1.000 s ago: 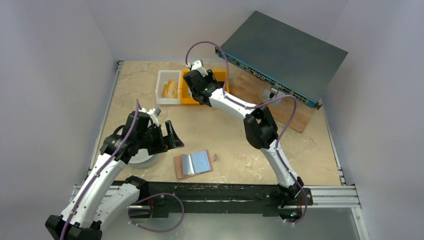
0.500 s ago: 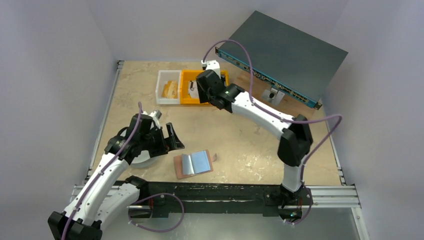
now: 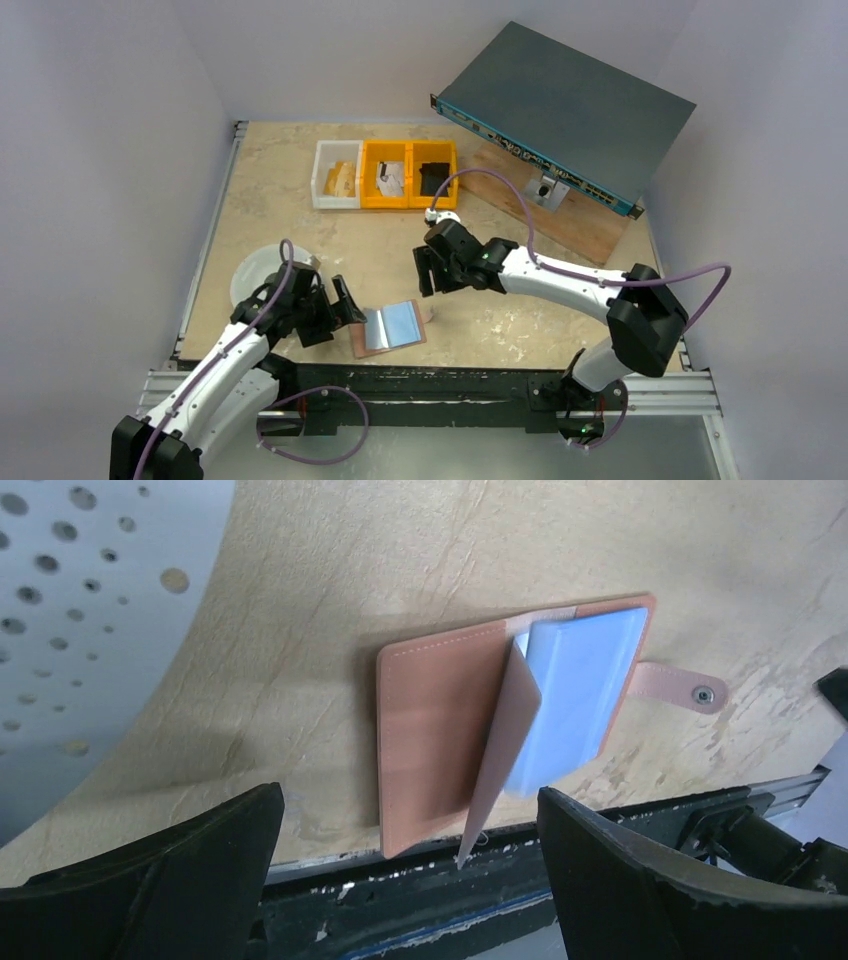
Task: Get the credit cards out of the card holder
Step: Close the card holder at the center of the board.
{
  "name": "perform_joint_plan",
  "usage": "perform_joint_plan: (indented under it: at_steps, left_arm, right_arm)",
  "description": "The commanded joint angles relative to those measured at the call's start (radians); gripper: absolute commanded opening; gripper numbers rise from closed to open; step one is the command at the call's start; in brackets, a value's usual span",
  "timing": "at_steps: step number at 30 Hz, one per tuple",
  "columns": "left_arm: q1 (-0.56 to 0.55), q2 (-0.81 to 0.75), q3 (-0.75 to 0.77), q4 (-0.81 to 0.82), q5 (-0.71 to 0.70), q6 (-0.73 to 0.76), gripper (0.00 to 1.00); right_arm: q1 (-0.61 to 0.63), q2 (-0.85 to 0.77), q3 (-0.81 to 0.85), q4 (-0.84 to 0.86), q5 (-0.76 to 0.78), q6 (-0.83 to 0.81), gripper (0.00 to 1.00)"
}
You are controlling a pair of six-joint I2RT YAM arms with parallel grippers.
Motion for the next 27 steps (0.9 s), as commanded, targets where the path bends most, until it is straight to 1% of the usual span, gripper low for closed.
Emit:
perform_joint_plan:
  at_steps: [1,3,6,8,11,15,17,22,27]
  left_arm:
    - [-0.011,-0.013,-0.072,0.169,0.044,-0.069,1.0]
    - [-0.019,-0.01,-0.098,0.218,0.058,-0.094,1.0]
    - [-0.033,0.01,-0.108,0.249,0.062,-0.104,1.0]
    - [-0.038,0.022,-0.11,0.257,0.061,-0.107,1.0]
    - [-0.039,0.022,-0.117,0.272,0.069,-0.114,1.0]
    - [-0.047,0.019,-0.114,0.281,0.086,-0.117,0.99]
    - [-0.055,0.02,-0.111,0.274,0.079,-0.117,0.96]
    - [-0.066,0.039,-0.114,0.268,0.068,-0.123,0.89]
    - [-0.094,0.041,-0.102,0.267,0.056,-0.131,0.81]
  right_arm:
    - [0.007,-0.071,-0.091,0.076,-0.088,0.048,0.66]
    - [0.007,-0.082,-0.13,0.1,-0.111,0.054,0.66]
    - [0.007,-0.075,-0.161,0.13,-0.145,0.071,0.64]
    - [0.01,-0.067,-0.177,0.152,-0.154,0.083,0.59]
    - [0.012,-0.052,-0.195,0.178,-0.179,0.101,0.48]
    - [0.015,-0.04,-0.209,0.186,-0.179,0.115,0.41]
    - [0.016,-0.037,-0.218,0.193,-0.182,0.119,0.39]
    - [0.018,-0.017,-0.233,0.205,-0.186,0.133,0.32]
    - [0.019,-0.012,-0.249,0.21,-0.183,0.144,0.2]
